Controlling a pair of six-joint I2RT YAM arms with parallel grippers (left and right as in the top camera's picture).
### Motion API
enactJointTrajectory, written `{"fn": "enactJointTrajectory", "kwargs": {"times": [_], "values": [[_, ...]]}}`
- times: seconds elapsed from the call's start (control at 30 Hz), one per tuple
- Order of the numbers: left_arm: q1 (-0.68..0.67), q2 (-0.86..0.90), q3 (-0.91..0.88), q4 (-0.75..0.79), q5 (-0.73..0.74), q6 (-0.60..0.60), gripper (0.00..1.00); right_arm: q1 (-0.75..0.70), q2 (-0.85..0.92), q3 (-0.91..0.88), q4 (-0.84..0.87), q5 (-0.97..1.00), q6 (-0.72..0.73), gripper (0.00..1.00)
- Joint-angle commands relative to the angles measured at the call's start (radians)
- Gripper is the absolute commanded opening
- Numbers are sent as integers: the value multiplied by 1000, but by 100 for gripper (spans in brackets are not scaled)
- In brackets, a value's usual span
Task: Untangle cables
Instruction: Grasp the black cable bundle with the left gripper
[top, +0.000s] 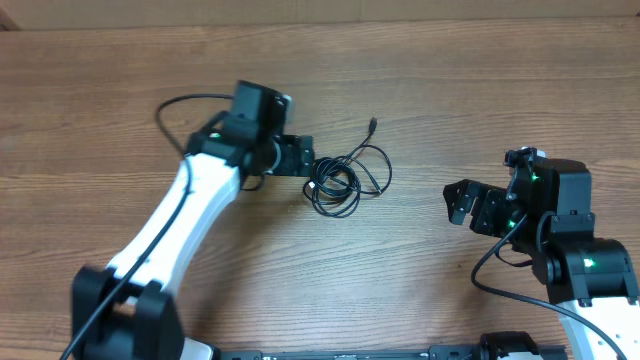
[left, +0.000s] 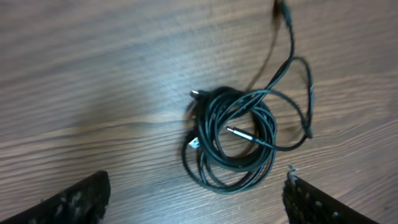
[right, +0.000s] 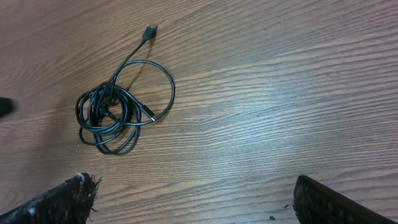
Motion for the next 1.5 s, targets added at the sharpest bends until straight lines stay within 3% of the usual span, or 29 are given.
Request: {"fn": "enactJointTrajectory", "kwargs": {"times": [0.0,0.37,0.63,0.83,1.1,1.3,1.47], "values": [[-29,71,18,31,-10,-37,84,-3,-4,26,3,10,1,100],[-42,243,17,119,-5,-294,63,-3,-4,26,3,10,1,100],[-46,301,17,122,55,-309,57,-3,-4,26,3,10,1,100],[-50,306,19,122,85,-308,4,-3,-4,26,3,10,1,100],[-47,259,94,51,144,-206,4,-2,-4,26,18,2,2,100],[-79,189,240,-122,170,-67,4,-2,13,26,100,-153,1,100],[-121,131,294,-174,209,-40,4,8,69,26,151,-256,2,100]]}}
